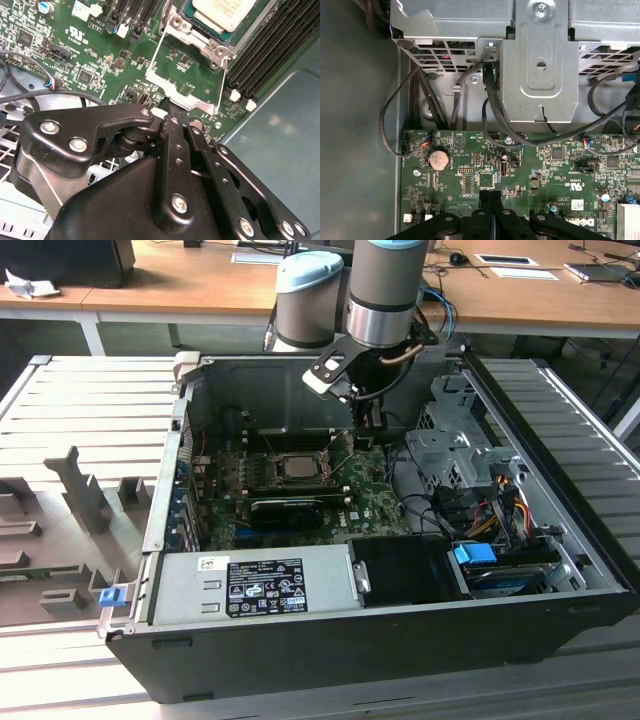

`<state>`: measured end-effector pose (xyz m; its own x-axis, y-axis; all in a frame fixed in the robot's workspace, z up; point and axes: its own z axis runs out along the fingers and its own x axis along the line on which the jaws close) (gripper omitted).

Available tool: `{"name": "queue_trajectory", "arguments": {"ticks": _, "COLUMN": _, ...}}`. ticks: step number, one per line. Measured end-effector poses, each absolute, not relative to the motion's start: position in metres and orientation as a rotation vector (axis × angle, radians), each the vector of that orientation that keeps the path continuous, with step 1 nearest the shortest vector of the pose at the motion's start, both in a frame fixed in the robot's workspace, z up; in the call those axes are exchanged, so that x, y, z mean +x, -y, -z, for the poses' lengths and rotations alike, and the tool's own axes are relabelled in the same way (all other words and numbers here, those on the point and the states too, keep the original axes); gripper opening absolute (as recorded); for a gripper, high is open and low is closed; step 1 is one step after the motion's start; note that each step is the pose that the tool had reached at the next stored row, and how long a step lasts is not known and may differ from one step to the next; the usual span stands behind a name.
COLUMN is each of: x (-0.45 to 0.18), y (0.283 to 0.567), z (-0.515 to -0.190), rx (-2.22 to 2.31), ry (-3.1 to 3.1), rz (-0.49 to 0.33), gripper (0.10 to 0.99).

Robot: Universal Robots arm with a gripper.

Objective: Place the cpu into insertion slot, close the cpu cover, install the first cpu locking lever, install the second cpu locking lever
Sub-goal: 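Close the cpu cover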

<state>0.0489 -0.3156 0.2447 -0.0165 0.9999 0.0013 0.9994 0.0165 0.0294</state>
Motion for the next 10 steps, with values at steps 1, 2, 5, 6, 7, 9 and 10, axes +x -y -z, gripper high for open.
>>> {"name": "queue_trajectory", "arguments": {"ticks": 1, "x": 0.0485, "y": 0.3156, "z": -0.2447, "rx": 2.189, "ry": -2.225, "rz": -0.034, "gripper": 0.106}}
{"name": "queue_trajectory", "arguments": {"ticks": 2, "x": 0.0481, "y": 0.3156, "z": -0.2447, "rx": 2.189, "ry": -2.226, "rz": -0.034, "gripper": 0.106}}
{"name": "queue_trajectory", "arguments": {"ticks": 5, "x": 0.0469, "y": 0.3156, "z": -0.2447, "rx": 2.189, "ry": -2.225, "rz": -0.034, "gripper": 0.106}}
{"name": "queue_trajectory", "arguments": {"ticks": 6, "x": 0.0463, "y": 0.3156, "z": -0.2447, "rx": 2.189, "ry": -2.225, "rz": -0.034, "gripper": 0.106}}
{"name": "queue_trajectory", "arguments": {"ticks": 7, "x": 0.0459, "y": 0.3156, "z": -0.2447, "rx": 2.189, "ry": -2.226, "rz": -0.034, "gripper": 0.106}}
{"name": "queue_trajectory", "arguments": {"ticks": 9, "x": 0.0450, "y": 0.3156, "z": -0.2447, "rx": 2.189, "ry": -2.226, "rz": -0.034, "gripper": 0.106}}
{"name": "queue_trajectory", "arguments": {"ticks": 10, "x": 0.0443, "y": 0.3156, "z": -0.2447, "rx": 2.189, "ry": -2.226, "rz": -0.034, "gripper": 0.106}}
